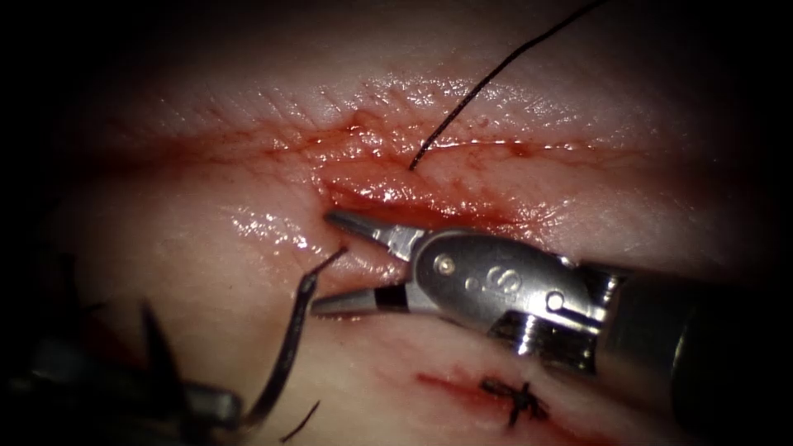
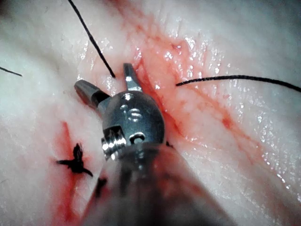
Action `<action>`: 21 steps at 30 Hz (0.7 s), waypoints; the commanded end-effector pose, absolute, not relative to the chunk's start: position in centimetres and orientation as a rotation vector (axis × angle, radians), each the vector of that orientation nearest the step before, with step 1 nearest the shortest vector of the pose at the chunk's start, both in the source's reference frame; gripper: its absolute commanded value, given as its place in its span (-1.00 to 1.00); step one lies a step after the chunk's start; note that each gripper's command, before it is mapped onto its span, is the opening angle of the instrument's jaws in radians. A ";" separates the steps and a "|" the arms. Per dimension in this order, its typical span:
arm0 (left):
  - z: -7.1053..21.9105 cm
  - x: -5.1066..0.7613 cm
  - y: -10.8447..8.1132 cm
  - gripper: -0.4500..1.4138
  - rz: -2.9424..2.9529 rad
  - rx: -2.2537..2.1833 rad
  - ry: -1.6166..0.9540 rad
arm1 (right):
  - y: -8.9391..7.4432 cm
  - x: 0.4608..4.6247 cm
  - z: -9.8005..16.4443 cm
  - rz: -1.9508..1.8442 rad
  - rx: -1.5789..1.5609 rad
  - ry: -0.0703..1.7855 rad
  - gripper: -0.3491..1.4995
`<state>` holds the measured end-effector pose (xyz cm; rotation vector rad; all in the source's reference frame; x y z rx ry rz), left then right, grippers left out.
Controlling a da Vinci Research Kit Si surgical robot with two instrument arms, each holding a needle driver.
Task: Wound Closure
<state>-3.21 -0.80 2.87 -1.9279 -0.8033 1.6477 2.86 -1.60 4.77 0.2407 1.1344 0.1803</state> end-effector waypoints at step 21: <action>2.4 -3.05 -0.8 -1.00 1.688 -2.061 -0.603 | -1.3 2.91 4.5 0.275 0.250 1.142 0.06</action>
